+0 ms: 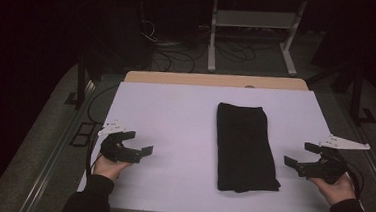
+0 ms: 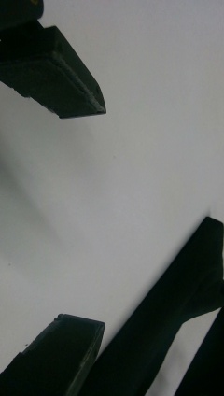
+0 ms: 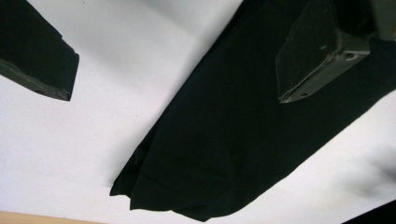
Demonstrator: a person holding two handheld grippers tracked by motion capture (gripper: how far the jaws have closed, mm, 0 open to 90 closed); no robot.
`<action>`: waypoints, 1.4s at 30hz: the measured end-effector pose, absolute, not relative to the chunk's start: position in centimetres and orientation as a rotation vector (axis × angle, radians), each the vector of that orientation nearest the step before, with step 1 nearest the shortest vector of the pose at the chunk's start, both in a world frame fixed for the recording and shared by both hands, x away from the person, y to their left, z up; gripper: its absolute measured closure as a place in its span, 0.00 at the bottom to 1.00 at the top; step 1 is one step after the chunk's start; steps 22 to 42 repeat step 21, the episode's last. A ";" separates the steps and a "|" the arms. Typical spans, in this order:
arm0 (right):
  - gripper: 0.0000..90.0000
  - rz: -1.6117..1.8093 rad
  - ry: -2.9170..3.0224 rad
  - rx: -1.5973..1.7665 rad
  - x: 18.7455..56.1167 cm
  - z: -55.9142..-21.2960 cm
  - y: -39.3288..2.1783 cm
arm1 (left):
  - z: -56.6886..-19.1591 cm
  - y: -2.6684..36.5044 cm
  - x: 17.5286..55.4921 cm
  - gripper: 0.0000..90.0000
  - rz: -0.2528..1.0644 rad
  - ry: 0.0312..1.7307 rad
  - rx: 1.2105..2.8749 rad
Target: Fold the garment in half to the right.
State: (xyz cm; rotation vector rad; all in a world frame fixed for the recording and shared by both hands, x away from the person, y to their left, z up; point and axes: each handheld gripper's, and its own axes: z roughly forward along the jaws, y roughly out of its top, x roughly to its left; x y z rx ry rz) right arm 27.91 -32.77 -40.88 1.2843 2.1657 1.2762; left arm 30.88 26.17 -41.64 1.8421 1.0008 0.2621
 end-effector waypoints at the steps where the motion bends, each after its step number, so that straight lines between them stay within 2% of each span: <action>1: 0.00 1.273 2.168 1.284 27.8 -41.0 -32.8 | -41.6 26.3 30.8 0.00 0.265 1.003 1.832; 13: 0.00 1.268 2.175 1.290 26.5 -41.8 -33.2 | -41.6 28.1 29.9 0.00 0.306 1.012 1.823; 42: 0.00 1.300 2.135 1.324 26.1 -41.7 -34.0 | -41.5 28.2 29.7 0.00 0.303 0.998 1.823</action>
